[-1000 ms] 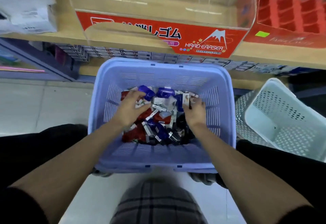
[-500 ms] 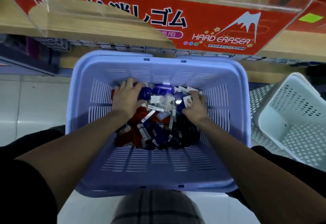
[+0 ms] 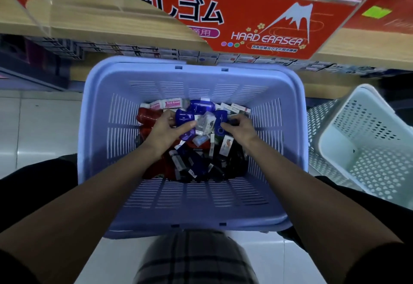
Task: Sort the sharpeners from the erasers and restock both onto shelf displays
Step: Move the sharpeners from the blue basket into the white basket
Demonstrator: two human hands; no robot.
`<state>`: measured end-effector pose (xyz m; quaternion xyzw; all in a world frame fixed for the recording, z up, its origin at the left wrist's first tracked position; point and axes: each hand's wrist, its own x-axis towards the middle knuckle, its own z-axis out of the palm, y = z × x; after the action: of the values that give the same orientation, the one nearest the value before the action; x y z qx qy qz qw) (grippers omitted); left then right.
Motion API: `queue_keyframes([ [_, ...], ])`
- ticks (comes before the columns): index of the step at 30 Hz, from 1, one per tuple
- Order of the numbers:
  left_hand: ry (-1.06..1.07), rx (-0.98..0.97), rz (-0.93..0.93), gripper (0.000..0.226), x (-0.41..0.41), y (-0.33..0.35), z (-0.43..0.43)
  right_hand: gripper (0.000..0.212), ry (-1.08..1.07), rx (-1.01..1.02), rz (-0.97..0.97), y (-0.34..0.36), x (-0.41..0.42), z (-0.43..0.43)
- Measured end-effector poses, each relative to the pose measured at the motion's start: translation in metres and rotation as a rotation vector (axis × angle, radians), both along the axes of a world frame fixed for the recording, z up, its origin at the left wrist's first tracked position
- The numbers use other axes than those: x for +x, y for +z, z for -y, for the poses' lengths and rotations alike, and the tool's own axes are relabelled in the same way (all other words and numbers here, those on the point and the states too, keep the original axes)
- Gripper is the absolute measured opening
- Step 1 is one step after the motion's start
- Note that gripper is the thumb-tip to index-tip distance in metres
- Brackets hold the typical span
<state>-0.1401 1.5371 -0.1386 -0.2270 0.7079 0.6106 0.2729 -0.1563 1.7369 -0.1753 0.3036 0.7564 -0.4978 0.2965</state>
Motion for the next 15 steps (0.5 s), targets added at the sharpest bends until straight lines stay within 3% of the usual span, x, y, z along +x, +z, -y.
queue_keyframes([
  [5, 0.001, 0.044, 0.059, 0.033, 0.000, -0.005, 0.007, 0.033, -0.131, 0.038, -0.156, 0.004, 0.005, 0.009],
  [9, 0.038, 0.007, 0.069, 0.030, -0.002, -0.011, 0.008, 0.050, -0.017, 0.036, -0.089, -0.001, 0.003, 0.022],
  [15, 0.021, 0.016, 0.081, 0.032, -0.004, -0.005, 0.002, 0.075, -0.143, -0.047, -0.052, 0.009, -0.010, 0.026],
])
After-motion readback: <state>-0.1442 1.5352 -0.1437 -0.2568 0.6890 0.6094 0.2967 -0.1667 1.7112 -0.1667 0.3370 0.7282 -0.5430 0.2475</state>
